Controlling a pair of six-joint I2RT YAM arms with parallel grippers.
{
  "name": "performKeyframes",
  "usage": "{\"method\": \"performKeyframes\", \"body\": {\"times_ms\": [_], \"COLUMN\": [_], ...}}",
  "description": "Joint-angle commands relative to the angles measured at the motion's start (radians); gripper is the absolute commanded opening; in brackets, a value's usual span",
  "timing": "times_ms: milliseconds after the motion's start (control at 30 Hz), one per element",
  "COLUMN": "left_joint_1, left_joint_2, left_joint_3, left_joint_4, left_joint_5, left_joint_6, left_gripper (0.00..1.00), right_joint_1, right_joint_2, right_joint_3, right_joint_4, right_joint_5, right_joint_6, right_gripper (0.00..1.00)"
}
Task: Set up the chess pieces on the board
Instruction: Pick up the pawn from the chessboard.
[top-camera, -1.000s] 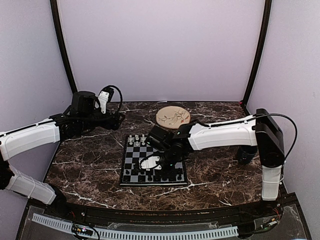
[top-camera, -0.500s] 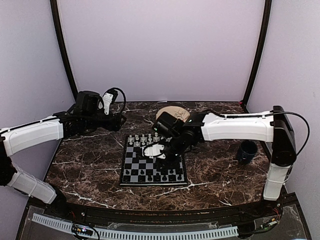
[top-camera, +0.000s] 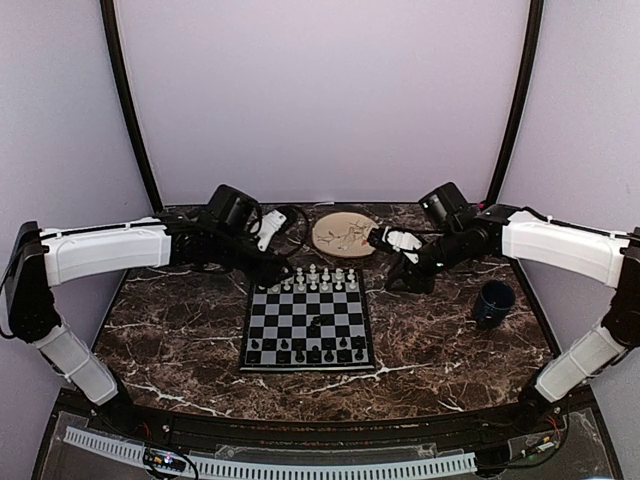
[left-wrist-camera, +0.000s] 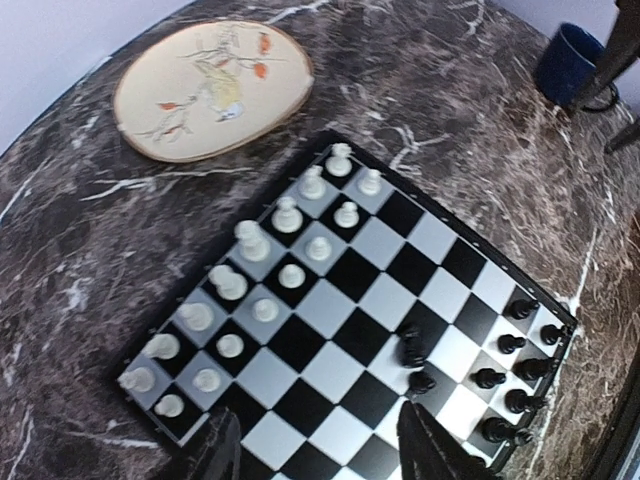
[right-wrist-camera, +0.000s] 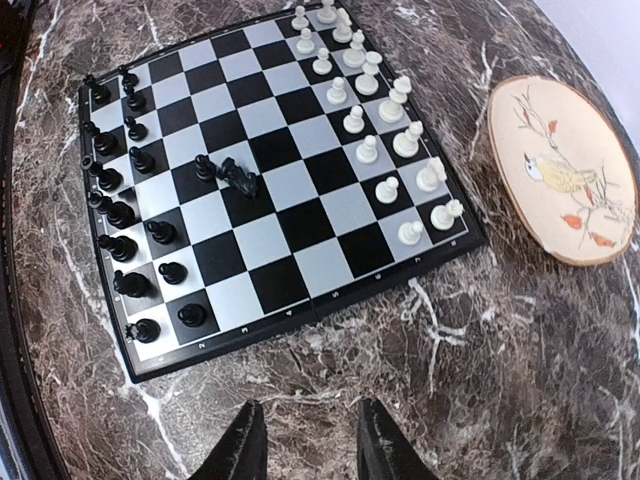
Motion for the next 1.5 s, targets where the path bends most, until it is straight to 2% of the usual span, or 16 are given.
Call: {"method": "performKeyframes", "body": {"times_ms": [0,200,367,600,1067,1467], "left_joint_1": [-0.096,-0.157,-0.176,-0.178,-0.179,-0.18], "left_joint_2": [0.114,0.234,0.311,0.361,0.465,0.475], "left_joint_3": [0.116,0.191,0.251,0.284,0.375,0.376], "left_joint_4": [-0.207,-0.279,-0.347,-0.329,-0.35,-0.396], "left_joint_5": [-0.02,-0.009,0.012,0.011,0.033,0.038], "left_joint_6": [0.017,-0.033,-0.048,-0.057,-0.067,-0.061], "left_gripper": [0.55,0.53,0.42,0.38,0.39,0.38], "right_joint_1": [-0.061,-0.145,-0.156,-0.158,-0.158,-0.159], "right_joint_2": [-0.114,-0.166,-0.162,-0.165,-0.16,-0.151], "right_joint_3": [-0.142,-0.271,-0.288,-0.296,-0.301,-0.299], "right_joint_4": [0.16,0.278,0.292,0.298,0.292,0.287], "right_joint_5": [-0.073,-0.144,-0.127,-0.129,-0.126,-0.127], "right_joint_6": [0.048,0.075,0.056,0.044,0.031,0.025], "right_gripper": [0.34,0.36,0.36,0.36,0.36,0.36]}}
